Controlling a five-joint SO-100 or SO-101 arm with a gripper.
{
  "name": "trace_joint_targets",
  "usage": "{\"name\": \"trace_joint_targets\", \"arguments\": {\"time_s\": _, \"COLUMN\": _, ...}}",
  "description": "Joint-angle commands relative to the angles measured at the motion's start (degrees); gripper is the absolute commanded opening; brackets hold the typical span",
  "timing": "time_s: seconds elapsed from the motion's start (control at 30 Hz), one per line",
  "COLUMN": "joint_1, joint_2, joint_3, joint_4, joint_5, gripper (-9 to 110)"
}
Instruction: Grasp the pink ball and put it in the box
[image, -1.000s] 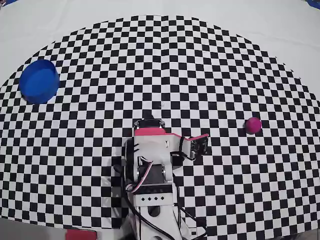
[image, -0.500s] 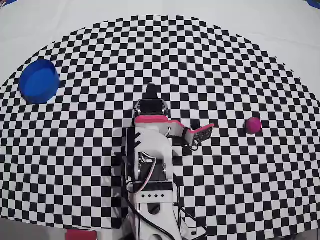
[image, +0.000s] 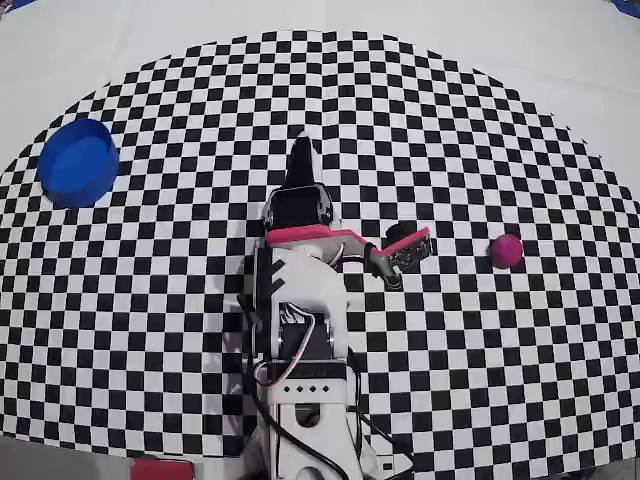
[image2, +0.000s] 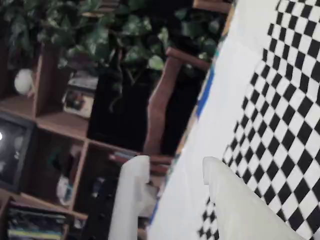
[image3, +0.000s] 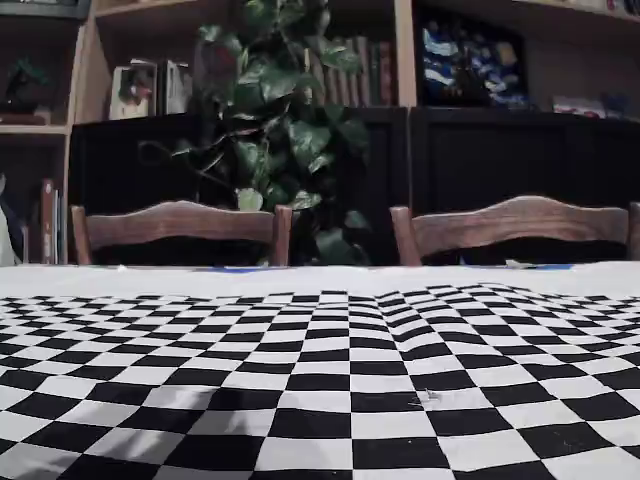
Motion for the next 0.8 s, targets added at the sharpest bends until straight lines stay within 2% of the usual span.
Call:
{"name": "trace_joint_targets", "arguments": {"time_s": 0.0, "joint_1": 0.4, "joint_2": -0.8, "joint_3": 0.4, "joint_4": 0.3, "joint_5": -11.1, "gripper": 17}}
{"name": "trace_joint_targets", "arguments": {"time_s": 0.17, "joint_1": 0.7, "joint_2": -1.0, "joint_3": 0.4, "joint_4": 5.7, "joint_5": -33.4, "gripper": 22}}
{"name": "trace_joint_targets", "arguments": {"time_s": 0.4, "joint_1": 1.1, "joint_2": -1.1, "joint_3": 0.4, "joint_4": 7.3, "joint_5": -53.4, "gripper": 26}}
{"name": "trace_joint_targets", "arguments": {"time_s": 0.6, "joint_1": 2.3, "joint_2": -0.9, "joint_3": 0.4, "joint_4": 7.3, "joint_5": -64.7, "gripper": 26}}
{"name": "trace_joint_targets", "arguments": {"time_s": 0.77, "joint_1": 3.3, "joint_2": -0.4, "joint_3": 0.4, "joint_4": 7.0, "joint_5": -69.2, "gripper": 26}}
